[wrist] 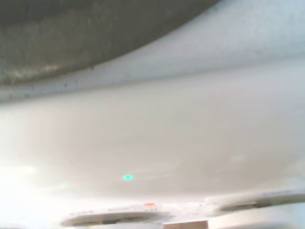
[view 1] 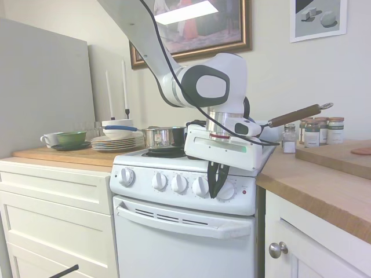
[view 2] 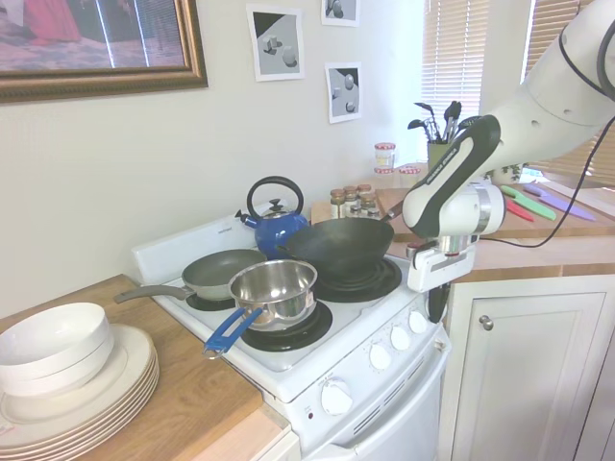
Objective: Turn on the stove on the bottom right
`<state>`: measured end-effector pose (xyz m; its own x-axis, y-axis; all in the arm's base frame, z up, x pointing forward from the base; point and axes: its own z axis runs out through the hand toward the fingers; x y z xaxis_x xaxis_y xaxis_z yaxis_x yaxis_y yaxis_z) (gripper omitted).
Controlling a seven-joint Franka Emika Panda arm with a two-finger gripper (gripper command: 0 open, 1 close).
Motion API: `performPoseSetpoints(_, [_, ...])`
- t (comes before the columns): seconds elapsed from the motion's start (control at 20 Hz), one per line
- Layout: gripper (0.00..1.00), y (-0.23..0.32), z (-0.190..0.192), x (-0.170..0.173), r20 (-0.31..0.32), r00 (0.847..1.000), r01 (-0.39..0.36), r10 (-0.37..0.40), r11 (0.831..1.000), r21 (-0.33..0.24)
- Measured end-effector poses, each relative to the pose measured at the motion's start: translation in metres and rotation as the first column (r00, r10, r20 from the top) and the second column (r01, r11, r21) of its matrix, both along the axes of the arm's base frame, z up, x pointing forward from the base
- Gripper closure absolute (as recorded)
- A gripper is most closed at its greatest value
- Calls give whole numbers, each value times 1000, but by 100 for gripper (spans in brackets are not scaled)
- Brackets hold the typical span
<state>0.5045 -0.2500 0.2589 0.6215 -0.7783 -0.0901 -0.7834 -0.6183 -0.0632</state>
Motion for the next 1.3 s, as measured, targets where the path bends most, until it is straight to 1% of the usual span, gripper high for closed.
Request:
performPoseSetpoints(0.4, [100, 1, 0, -5, 10, 1000, -1, 1, 1000, -10])
performPoseSetpoints(0.55, [100, 6, 5, -14, 22, 999, -25, 26, 999, -33])
performPoseSetpoints(0.8, [100, 42, 40, -35, 58, 993, -100, 104, 993, -68])
performPoseSetpoints(1.0, [100, 59, 69, -55, 92, 988, -115, 122, 990, -86])
performPoseSetpoints(1.25, [100, 70, 83, -68, 98, 985, -134, 143, 986, -96])
performPoseSetpoints(1.3, [0, 73, 85, -69, 96, 985, -135, 144, 986, -96])
